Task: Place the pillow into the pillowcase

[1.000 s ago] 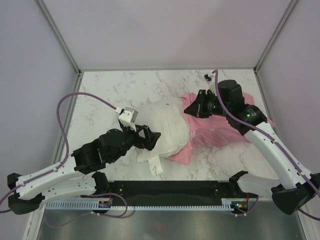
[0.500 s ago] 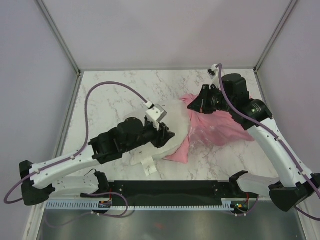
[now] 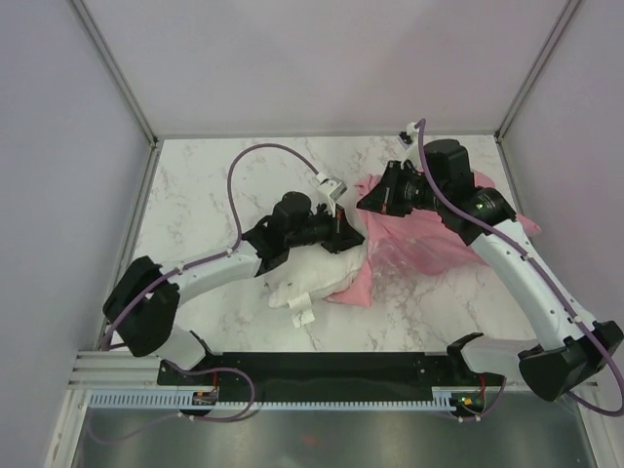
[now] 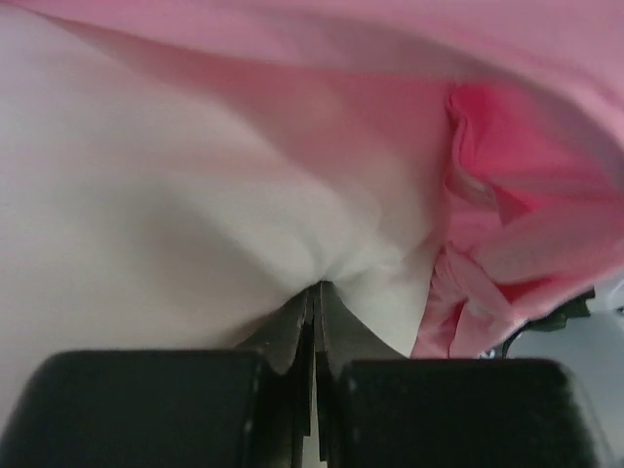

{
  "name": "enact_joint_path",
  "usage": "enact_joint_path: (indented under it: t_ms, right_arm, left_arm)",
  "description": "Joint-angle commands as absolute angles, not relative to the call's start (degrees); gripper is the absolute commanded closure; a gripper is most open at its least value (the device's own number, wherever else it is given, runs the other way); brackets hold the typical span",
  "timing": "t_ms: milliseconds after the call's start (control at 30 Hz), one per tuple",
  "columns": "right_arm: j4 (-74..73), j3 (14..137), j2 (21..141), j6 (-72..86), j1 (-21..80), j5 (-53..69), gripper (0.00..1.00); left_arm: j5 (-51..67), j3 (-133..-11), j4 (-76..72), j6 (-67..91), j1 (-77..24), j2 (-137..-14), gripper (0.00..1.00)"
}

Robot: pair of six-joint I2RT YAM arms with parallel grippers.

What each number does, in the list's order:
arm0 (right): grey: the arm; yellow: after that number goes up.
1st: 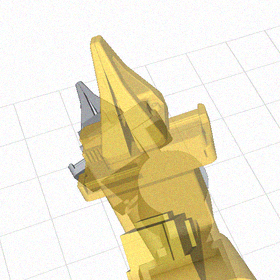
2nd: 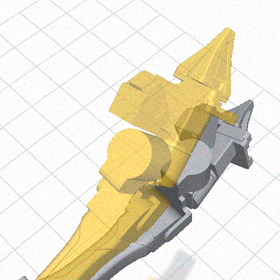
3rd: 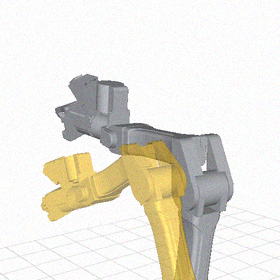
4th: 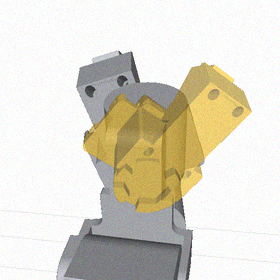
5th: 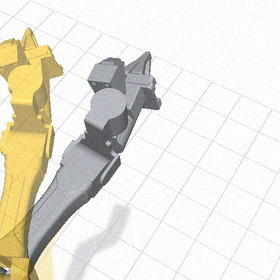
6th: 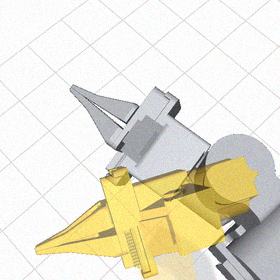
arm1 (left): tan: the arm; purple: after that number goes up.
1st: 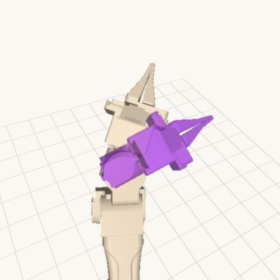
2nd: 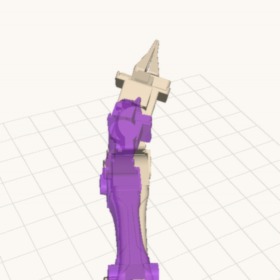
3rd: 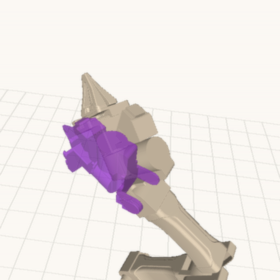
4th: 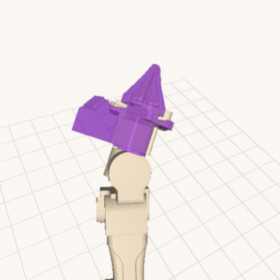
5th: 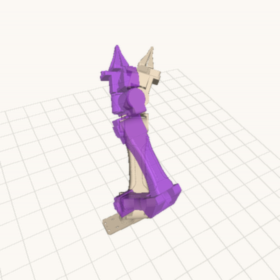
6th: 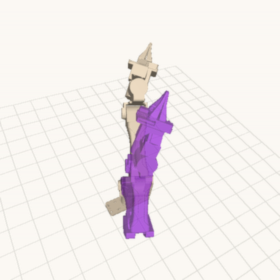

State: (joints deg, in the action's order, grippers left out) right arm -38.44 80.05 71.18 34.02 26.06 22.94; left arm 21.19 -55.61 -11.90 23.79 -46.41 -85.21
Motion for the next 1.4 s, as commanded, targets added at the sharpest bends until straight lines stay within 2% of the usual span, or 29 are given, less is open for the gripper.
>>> enact_joint_path:
  t_ms: [0,200,367,500,533,667,833,1000,1167,1233,1267,1300,1367]
  right_arm:
    - [-20.67,77.62,69.61,43.23,28.38,31.12,1.0]
    - [-18.81,76.64,71.02,43.77,31.73,27.95,1.0]
    - [-20.3,77.43,70.31,41.93,30.94,25.93,1.0]
    - [-20.83,75.06,69.44,41.14,29.01,25.84,1.0]
    - [-20.83,73.58,69.09,41.05,28.92,25.58,1.0]
    - [-20.39,69.27,68.2,39.99,28.65,23.73,1.0]
    - [-16.7,63.82,69.25,40.34,28.74,26.26,1.0]
    - [-18.18,63.72,72.24,36.84,35.32,23.39,1.0]
    - [-27.4,66.09,75.5,29.11,44.98,7.5,1.0]
    - [-33.64,66.27,74.88,27.17,47.01,0.39,0.94]
    - [-36.19,66.62,74.53,26.29,48.59,-7.65,0.91]
    - [-40.82,67.32,73.75,25.06,48.86,-11.39,0.88]
    - [-44.98,67.94,72.52,24.35,48.95,-18.41,0.74]
  left_arm:
    - [25.56,-53.52,-33.37,38.27,-43.43,-91.56,0.98]
    - [27.16,-58.54,-42.86,48.32,-43.33,-101.86,0.98]
    - [22.17,-52.75,-42.82,48.88,-43.16,-95.92,0.98]
    - [17.24,-54.66,-24.83,40.9,-42.98,-86.68,0.94]
    - [15.92,-55.71,-14.43,39.48,-42.98,-84.83,0.89]
    - [0.5,-60.81,11.82,35.95,-42.98,-78.06,0.84]
    - [-6.85,-56.79,20.03,36.21,-42.37,-65.94,0.8]
    - [-11.96,-56.25,25.75,34.63,-36.93,-61.17,0.76]
    - [-11.59,-52.92,26.37,34.45,-30.33,-59.68,0.74]
    - [-14.13,-51.08,25.67,34.37,-30.06,-58.8,0.6]
    - [-14.93,-50.63,25.66,34.37,-29.88,-58.62,0.53]
    - [-15.46,-50.28,25.49,34.19,-29.8,-58.8,0.37]
    - [-16.78,-49.57,25.05,34.28,-29.79,-60.11,0.26]
